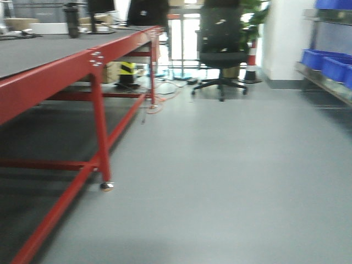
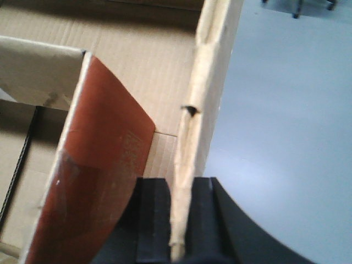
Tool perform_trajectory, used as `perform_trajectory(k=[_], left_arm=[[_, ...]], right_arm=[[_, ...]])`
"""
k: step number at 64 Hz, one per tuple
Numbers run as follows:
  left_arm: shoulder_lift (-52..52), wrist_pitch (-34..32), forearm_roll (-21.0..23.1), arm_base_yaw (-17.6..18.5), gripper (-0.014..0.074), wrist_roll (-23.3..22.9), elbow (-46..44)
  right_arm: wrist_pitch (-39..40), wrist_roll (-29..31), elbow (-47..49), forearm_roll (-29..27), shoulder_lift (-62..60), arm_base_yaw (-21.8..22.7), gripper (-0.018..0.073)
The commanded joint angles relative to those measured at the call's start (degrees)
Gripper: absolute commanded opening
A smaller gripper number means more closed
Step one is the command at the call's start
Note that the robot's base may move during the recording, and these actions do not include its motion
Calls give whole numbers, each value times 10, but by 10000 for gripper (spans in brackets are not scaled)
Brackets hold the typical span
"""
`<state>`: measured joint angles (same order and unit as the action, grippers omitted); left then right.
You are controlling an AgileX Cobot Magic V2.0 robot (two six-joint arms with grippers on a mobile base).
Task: Stack two boxes on right shelf middle
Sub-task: 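Carry the boxes past the red table toward the steel shelf rack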
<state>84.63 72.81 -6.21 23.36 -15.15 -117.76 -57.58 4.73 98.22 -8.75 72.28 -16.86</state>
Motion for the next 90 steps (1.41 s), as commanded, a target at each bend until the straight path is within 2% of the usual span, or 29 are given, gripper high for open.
perform_trajectory(k=[1, 90], left_arm=[[-7, -38, 6, 5, -111, -1, -8], [-7, -38, 5, 5, -111, -1, -8]], right_arm=[[25, 7, 6, -5, -5, 1, -154], [25, 7, 6, -5, -5, 1, -154]])
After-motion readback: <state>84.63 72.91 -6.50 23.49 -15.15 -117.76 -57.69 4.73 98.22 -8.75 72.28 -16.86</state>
